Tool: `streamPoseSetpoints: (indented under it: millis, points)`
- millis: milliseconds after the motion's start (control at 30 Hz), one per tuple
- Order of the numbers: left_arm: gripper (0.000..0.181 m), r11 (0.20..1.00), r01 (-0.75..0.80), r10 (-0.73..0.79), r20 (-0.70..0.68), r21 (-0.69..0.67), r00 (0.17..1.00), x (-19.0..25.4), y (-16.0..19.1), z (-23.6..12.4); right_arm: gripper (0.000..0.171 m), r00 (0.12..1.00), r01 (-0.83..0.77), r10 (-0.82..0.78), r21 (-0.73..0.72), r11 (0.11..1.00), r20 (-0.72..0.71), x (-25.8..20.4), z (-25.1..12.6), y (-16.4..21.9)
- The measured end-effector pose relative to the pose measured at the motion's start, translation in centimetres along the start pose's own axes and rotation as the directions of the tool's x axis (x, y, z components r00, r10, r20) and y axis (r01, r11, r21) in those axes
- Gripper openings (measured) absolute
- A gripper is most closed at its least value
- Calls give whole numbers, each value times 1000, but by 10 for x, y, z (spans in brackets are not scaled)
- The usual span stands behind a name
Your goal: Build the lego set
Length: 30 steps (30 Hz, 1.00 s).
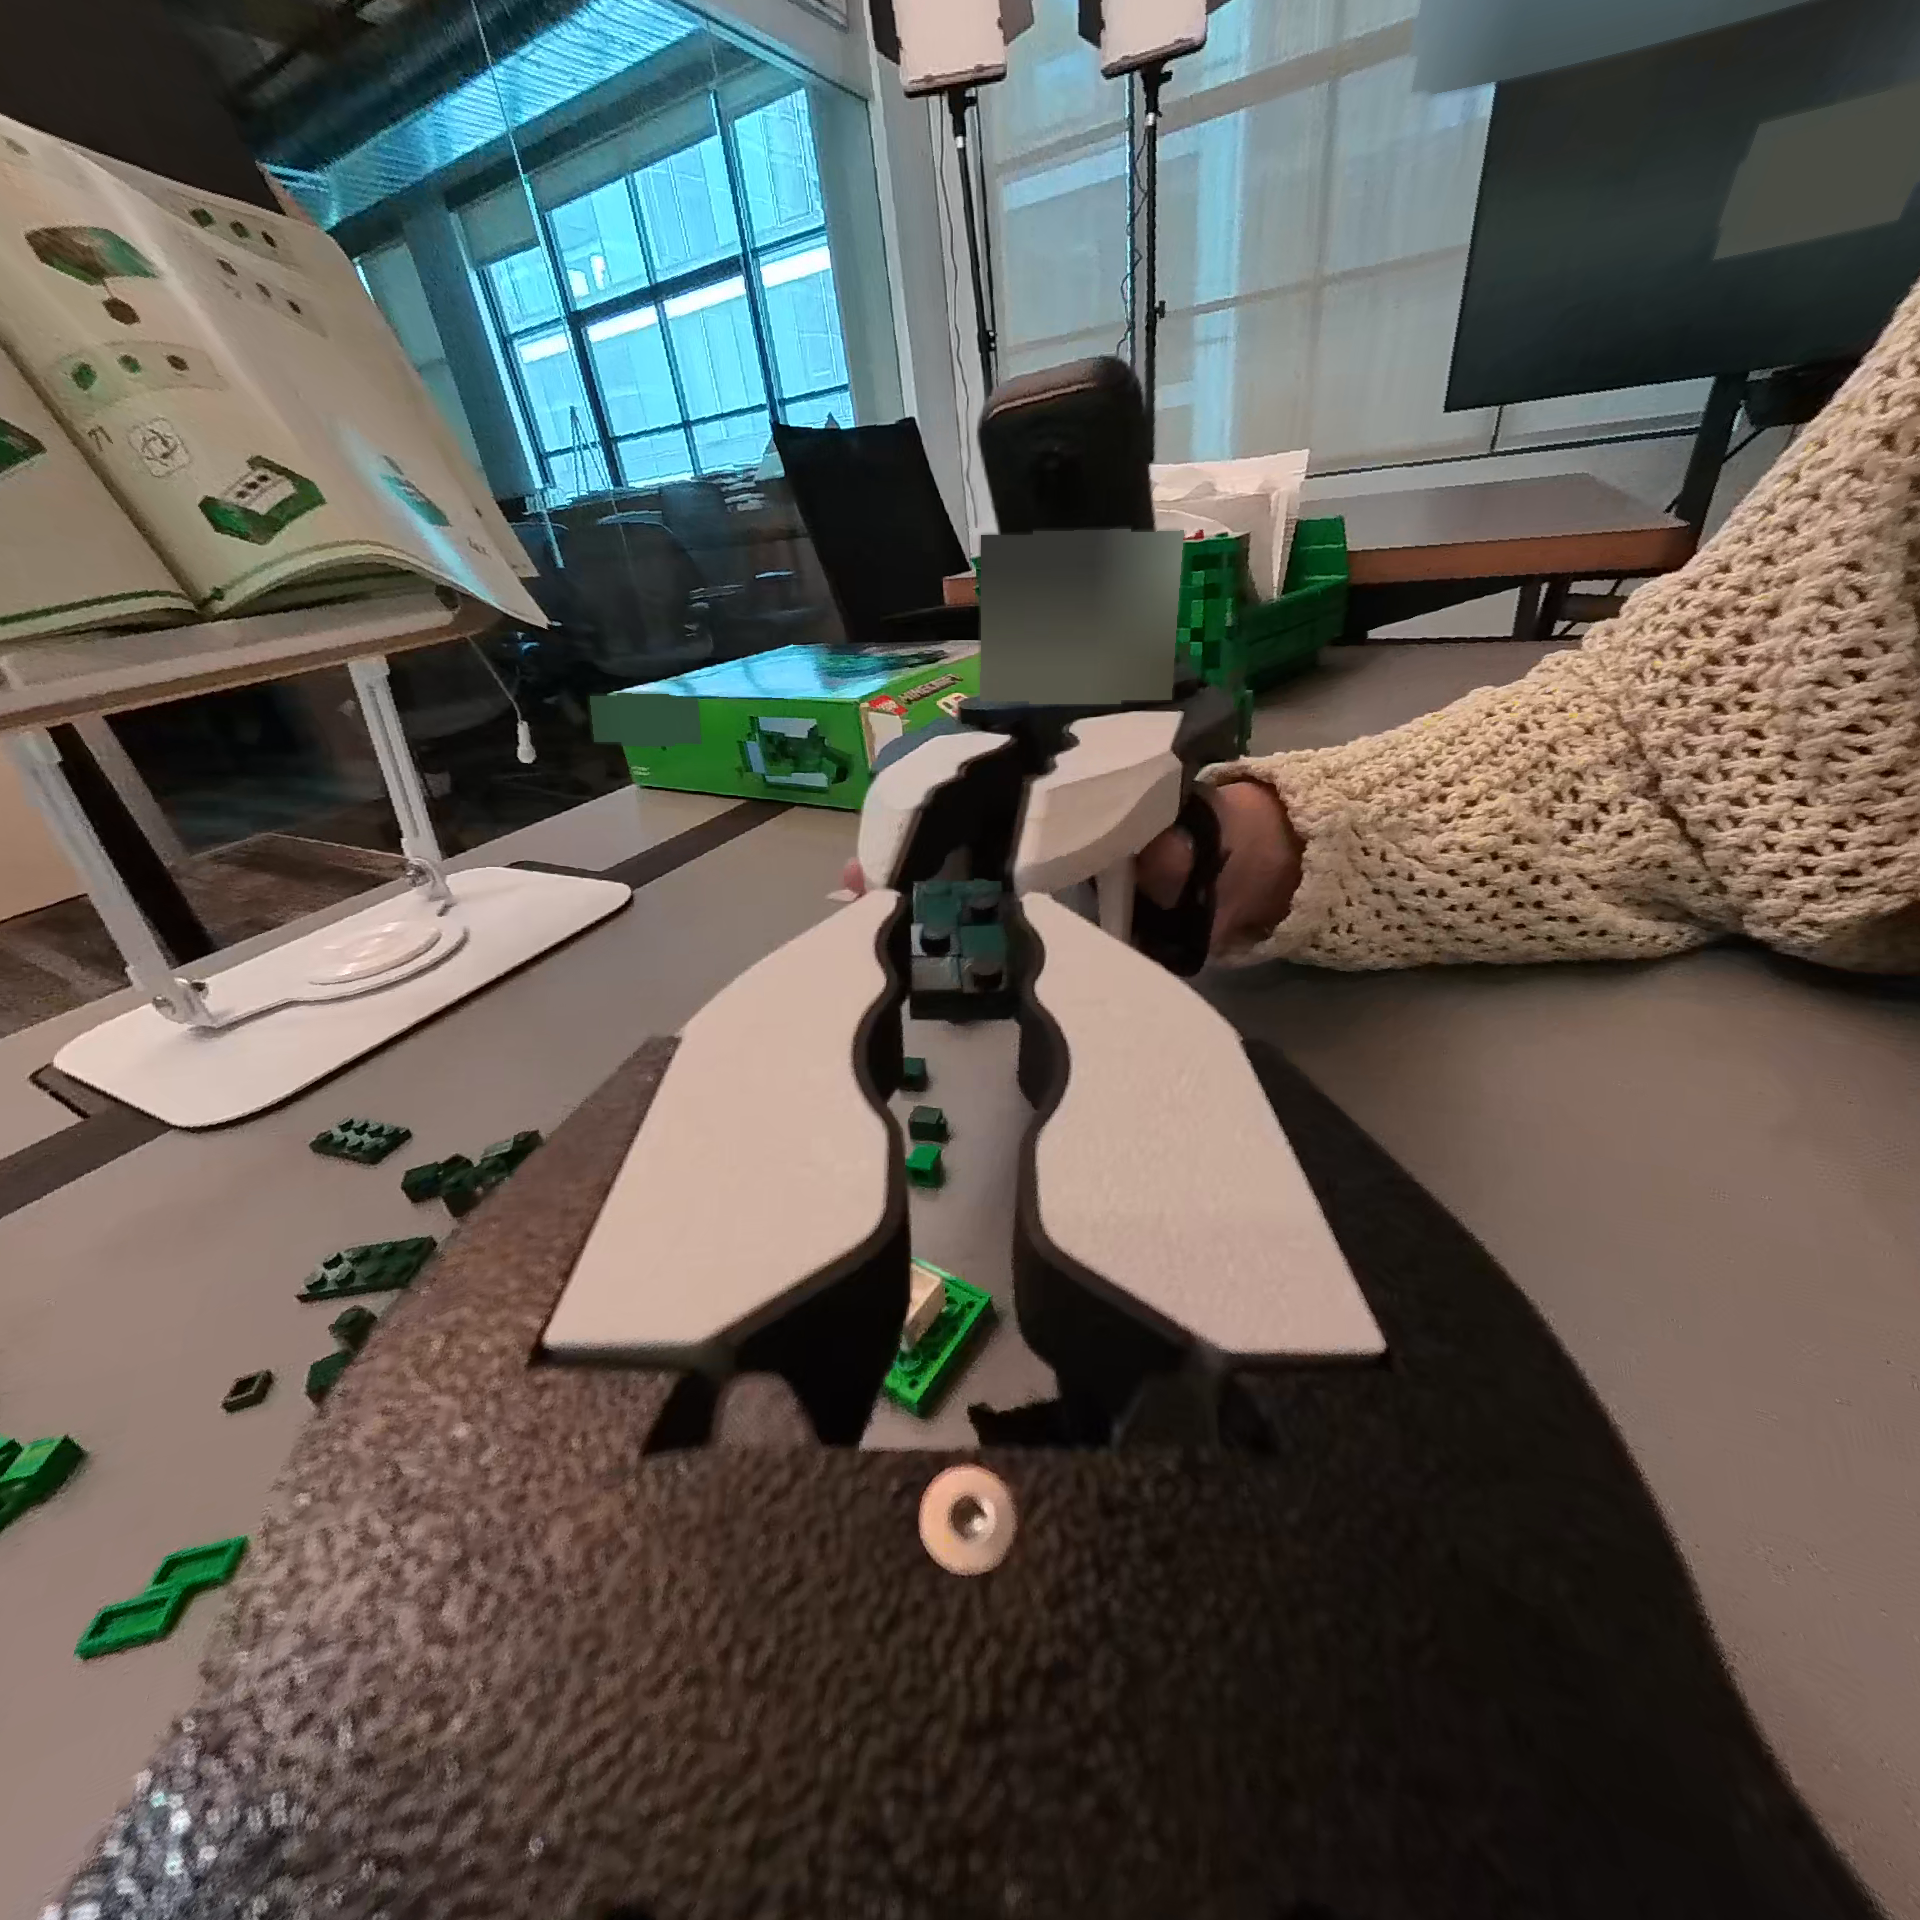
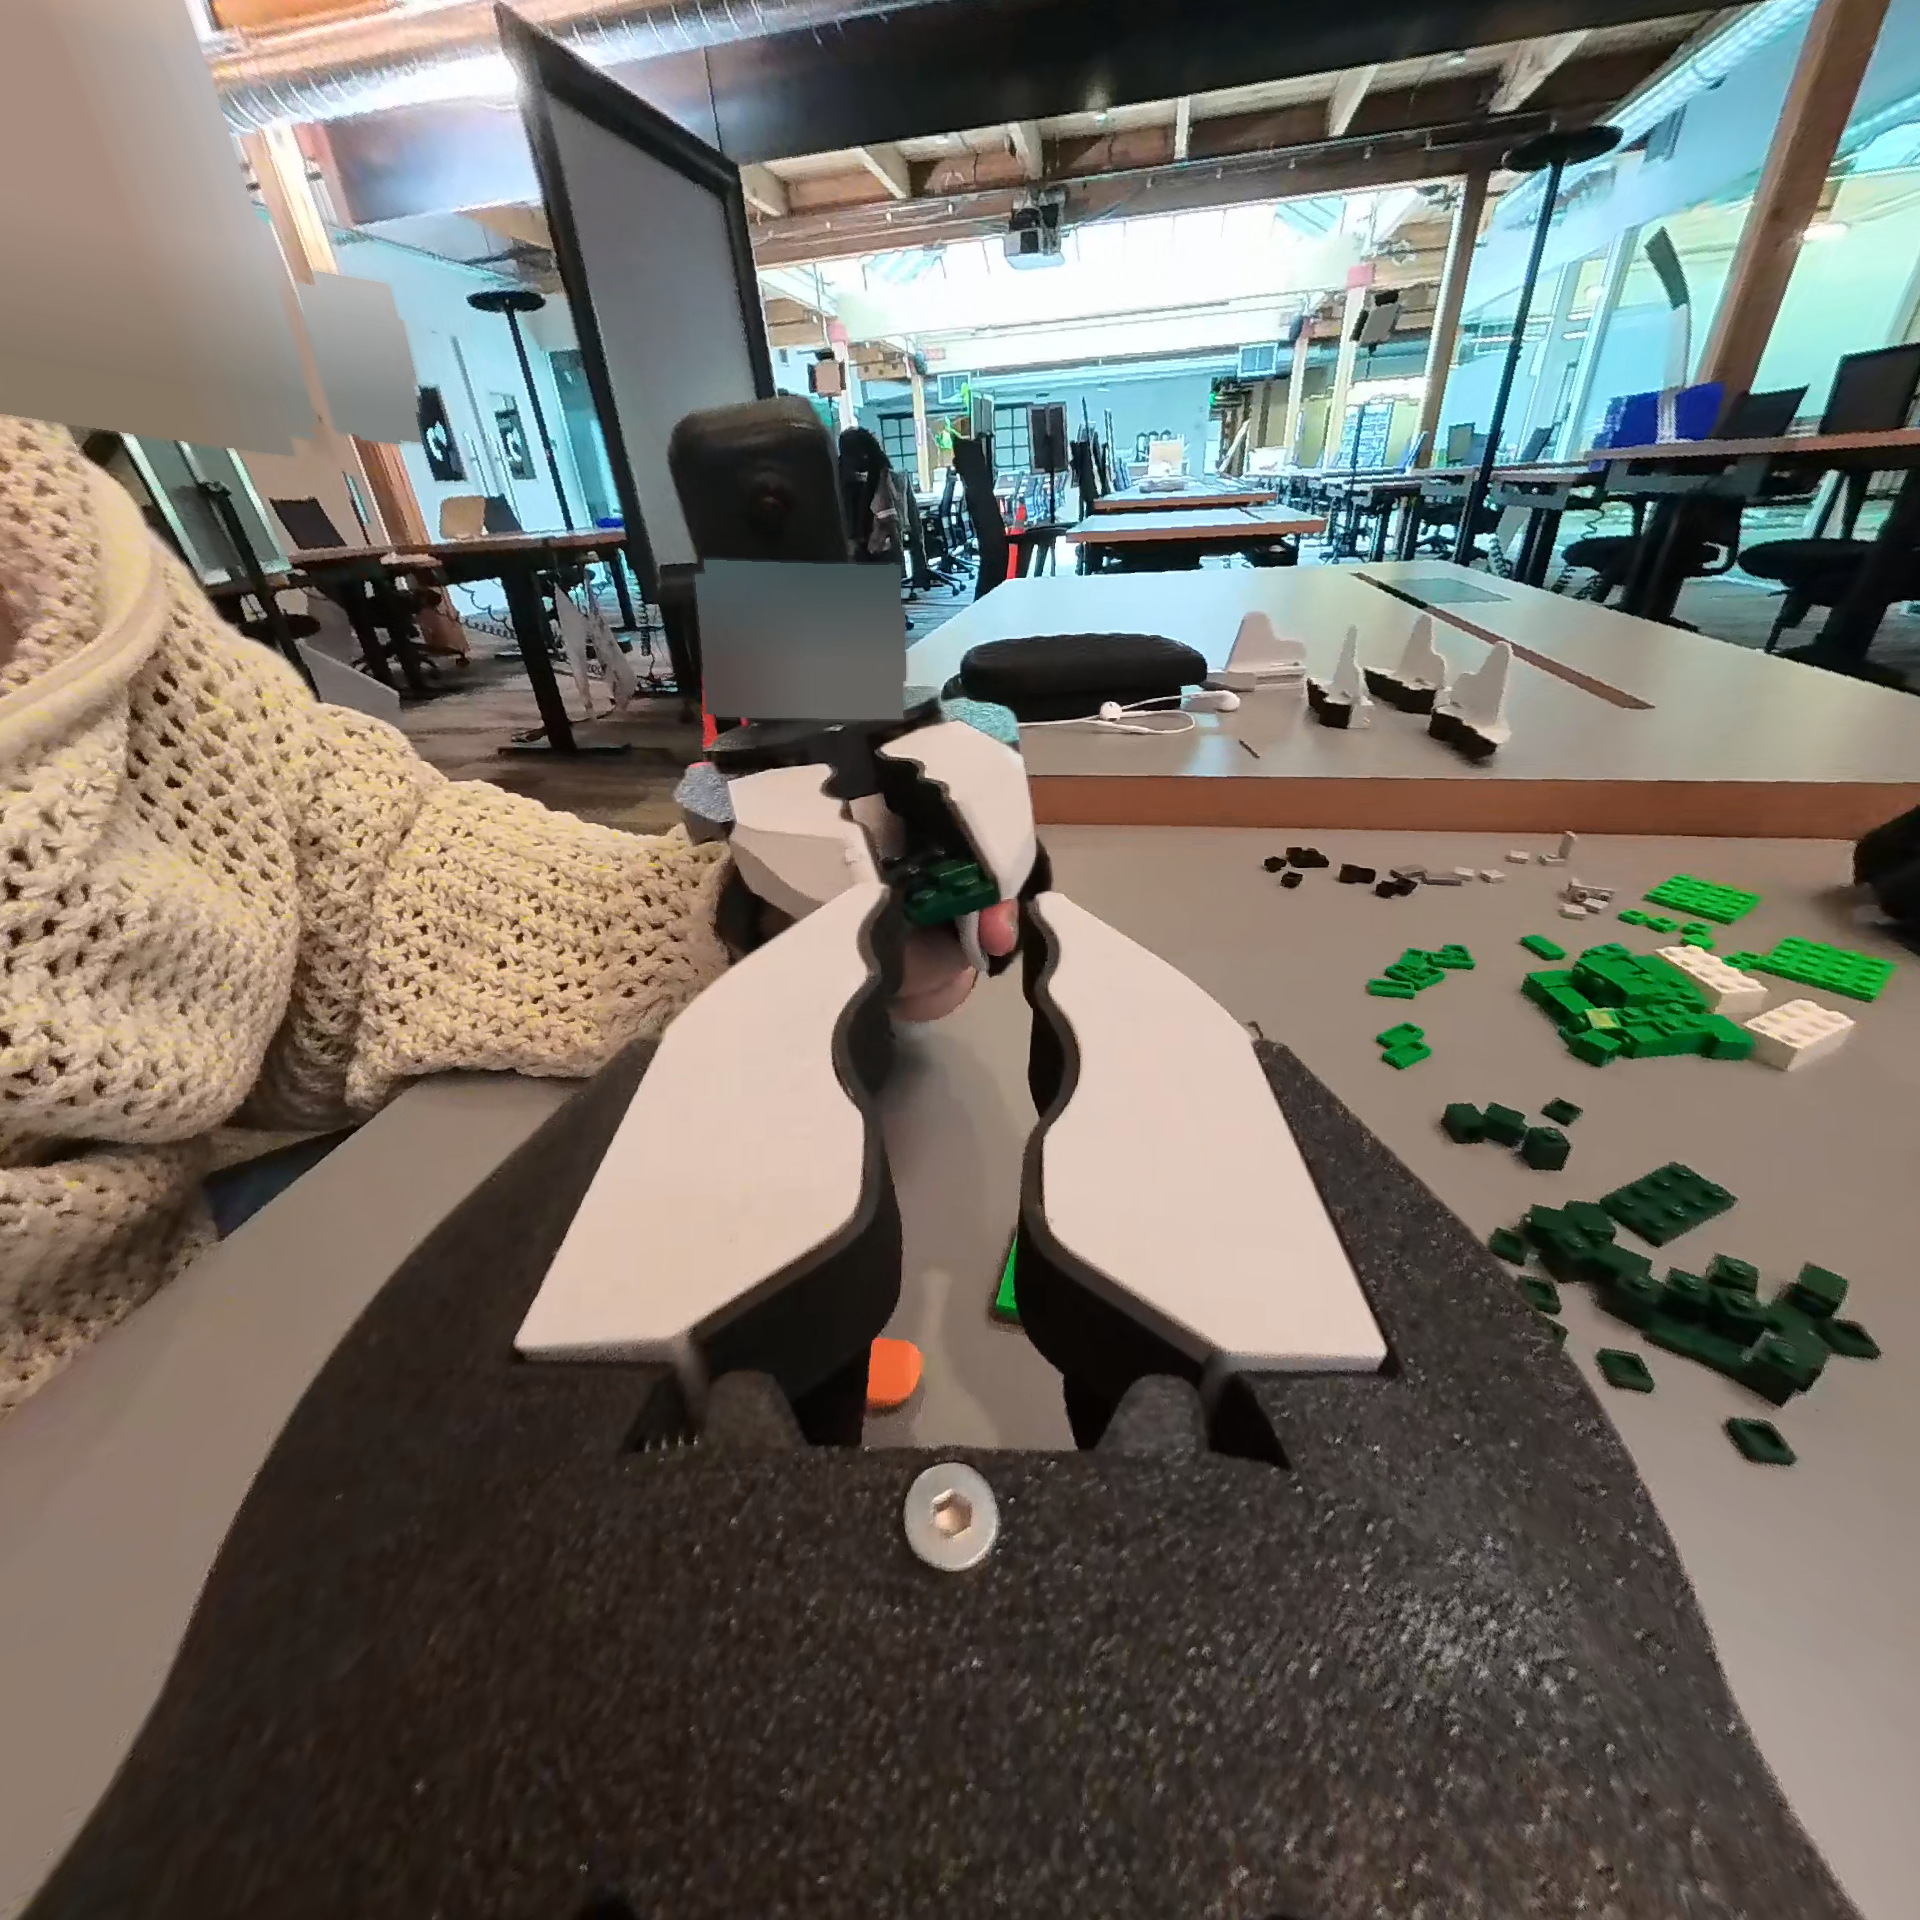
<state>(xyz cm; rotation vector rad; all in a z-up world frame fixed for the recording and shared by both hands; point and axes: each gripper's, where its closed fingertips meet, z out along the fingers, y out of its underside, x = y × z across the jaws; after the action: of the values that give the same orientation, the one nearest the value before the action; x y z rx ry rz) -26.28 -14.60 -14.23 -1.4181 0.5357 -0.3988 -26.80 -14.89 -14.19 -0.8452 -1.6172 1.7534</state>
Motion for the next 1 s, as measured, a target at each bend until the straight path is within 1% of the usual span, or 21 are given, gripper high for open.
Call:
streamPoseSetpoints:
  millis: [133,233,300,400,500,567,700,833,1000]
  points:
    - [17,999,32,-32,-25,9,999,2,-1,0,20,1000,31,-31,-16,999,6,-1,0,3]
    - [17,1000,26,-26,-21,8,999,1,-1,0,18,1000,24,-24,-21,999,3,-2,0,3]
    - [17,1000,-9,9,10,7,1000,-2,-1,-1,15,999,-47,48,-22,999,21,-2,0,3]
    - [17,989,-149,149,87,-11,985,-7,0,-2,10,973,-210,212,-32,977,87,-4,-1,0]
    - [17,965,-257,261,113,-49,959,-5,1,-1,5,943,-307,312,-53,950,119,-4,-1,2]
    - [17,960,-272,279,120,-66,953,-6,3,-1,6,929,-346,351,-59,936,118,-2,-1,4]
    - [17,958,-275,283,124,-82,951,-9,7,-1,14,907,-406,411,-69,911,88,3,2,8]
    - [17,945,-310,321,113,-105,940,-5,10,1,10,871,-472,479,-80,878,109,3,1,9]
    - [17,936,-332,344,107,-121,933,-4,12,2,5,849,-502,514,-113,857,123,1,1,11]
